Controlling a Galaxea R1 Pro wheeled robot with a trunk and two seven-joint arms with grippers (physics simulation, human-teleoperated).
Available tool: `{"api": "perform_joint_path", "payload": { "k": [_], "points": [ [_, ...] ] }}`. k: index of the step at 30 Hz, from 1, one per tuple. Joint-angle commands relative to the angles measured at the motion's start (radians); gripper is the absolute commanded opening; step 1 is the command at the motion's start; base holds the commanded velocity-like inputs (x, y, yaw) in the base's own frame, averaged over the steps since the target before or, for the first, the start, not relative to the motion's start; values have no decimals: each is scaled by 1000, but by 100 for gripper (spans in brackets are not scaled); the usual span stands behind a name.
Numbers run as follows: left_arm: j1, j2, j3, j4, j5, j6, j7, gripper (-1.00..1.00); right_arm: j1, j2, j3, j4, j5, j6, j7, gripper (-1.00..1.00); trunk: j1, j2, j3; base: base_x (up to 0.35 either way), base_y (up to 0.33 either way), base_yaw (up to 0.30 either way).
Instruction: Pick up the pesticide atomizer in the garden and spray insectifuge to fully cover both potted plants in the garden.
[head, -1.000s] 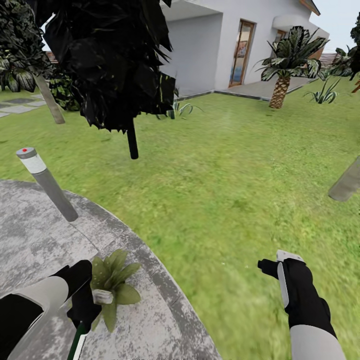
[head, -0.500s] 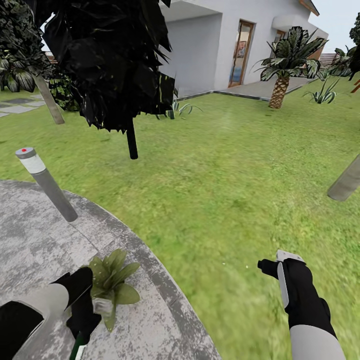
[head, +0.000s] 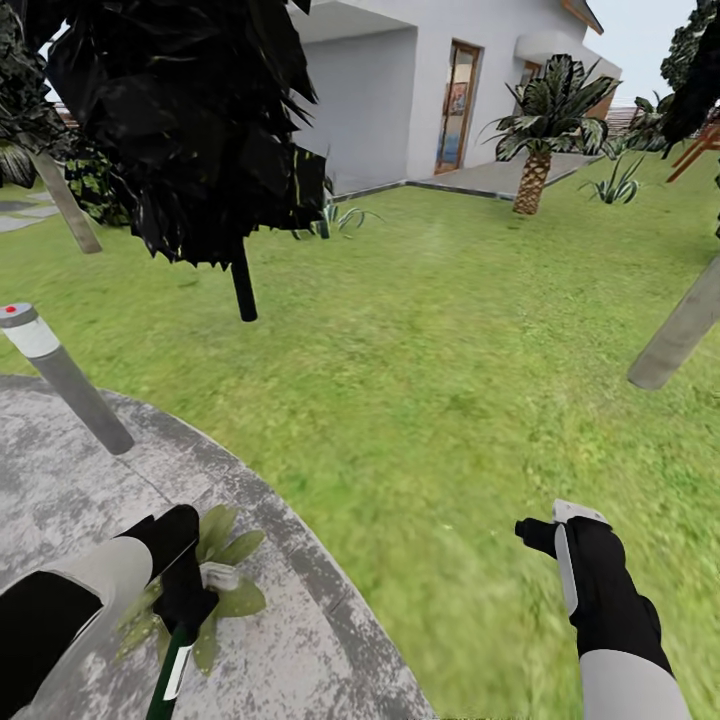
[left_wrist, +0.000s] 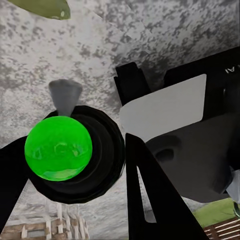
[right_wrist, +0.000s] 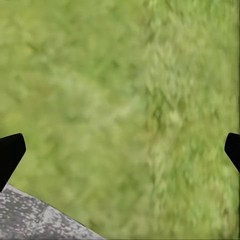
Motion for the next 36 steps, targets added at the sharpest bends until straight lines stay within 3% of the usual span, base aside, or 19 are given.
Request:
{"api": "perform_joint_path", "payload": {
  "k": [1,25,36],
  "points": [
    [0,1,2,-3,-11,5,-10,-100,-1,1,-2,-1,5,4,2,100,0,0,-1,0,0,-217],
    [40,6,1,-7,-10,2,-9,-100,-1,2,0,-1,6,4,1,100,0,0,-1,-48,-24,-38],
    [-128,5,2,0,-9,5,-11,-100,-1,1,0,-1,8,4,1,100,0,0,-1,0,0,0]
  ]
}}
